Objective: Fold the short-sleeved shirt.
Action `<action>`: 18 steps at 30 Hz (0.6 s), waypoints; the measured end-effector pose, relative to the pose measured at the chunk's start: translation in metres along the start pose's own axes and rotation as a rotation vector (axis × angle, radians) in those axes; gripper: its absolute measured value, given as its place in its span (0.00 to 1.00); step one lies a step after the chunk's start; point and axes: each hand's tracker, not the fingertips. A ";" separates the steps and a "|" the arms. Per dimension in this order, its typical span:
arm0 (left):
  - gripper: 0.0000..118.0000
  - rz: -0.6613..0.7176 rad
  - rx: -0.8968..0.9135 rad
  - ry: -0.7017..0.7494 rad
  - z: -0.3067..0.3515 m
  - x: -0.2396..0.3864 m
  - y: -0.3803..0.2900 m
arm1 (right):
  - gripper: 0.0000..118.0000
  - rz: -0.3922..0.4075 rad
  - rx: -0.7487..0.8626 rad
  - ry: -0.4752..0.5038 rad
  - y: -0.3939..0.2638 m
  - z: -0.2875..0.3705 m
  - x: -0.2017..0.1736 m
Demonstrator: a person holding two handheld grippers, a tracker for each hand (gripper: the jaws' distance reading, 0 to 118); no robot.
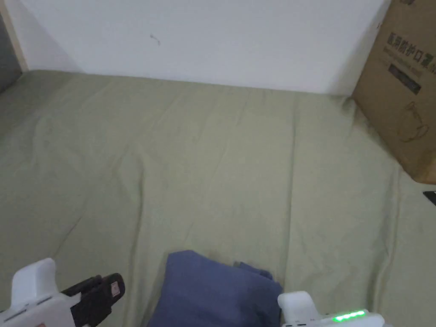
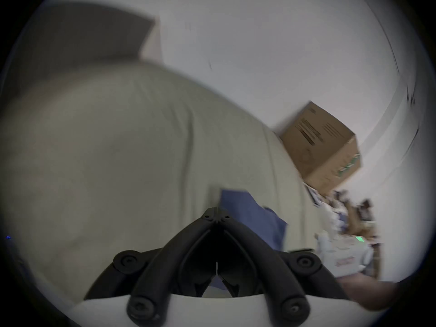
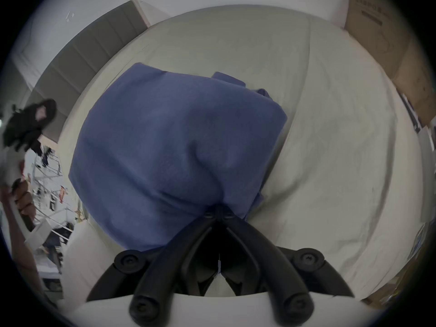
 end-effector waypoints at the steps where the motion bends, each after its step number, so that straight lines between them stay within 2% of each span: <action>1: 0.01 0.058 -0.108 -0.084 -0.017 -0.012 0.009 | 0.00 -0.025 -0.006 0.020 0.002 -0.001 0.004; 2: 0.12 0.092 -0.196 -0.150 -0.031 -0.018 0.015 | 0.00 -0.036 -0.009 0.033 0.003 -0.001 0.007; 3: 0.57 0.128 -0.247 -0.196 -0.044 -0.026 0.019 | 0.00 -0.039 -0.010 0.041 0.003 -0.001 0.009; 4: 0.91 0.134 -0.287 -0.212 -0.054 -0.031 0.022 | 0.00 -0.040 -0.008 0.045 0.002 0.000 0.011; 5: 0.99 0.122 -0.339 -0.205 -0.067 -0.034 0.024 | 0.00 -0.044 -0.003 0.050 0.000 0.001 0.011; 7: 1.00 0.118 -0.407 -0.255 -0.094 -0.037 0.023 | 0.00 -0.066 0.011 0.066 -0.003 0.003 0.014; 10: 1.00 0.235 -0.651 -0.369 -0.139 -0.039 0.015 | 0.00 -0.104 0.021 0.085 -0.005 0.002 0.017; 13: 1.00 0.213 -0.683 -0.460 -0.161 -0.025 0.019 | 0.00 -0.120 0.025 0.103 -0.006 0.001 0.020; 16: 1.00 0.211 -0.703 -0.432 -0.177 -0.014 0.026 | 0.00 -0.149 0.033 0.135 -0.009 0.003 0.026; 18: 1.00 0.162 -0.735 -0.382 -0.171 0.004 0.022 | 0.00 -0.178 0.035 0.160 -0.010 0.002 0.031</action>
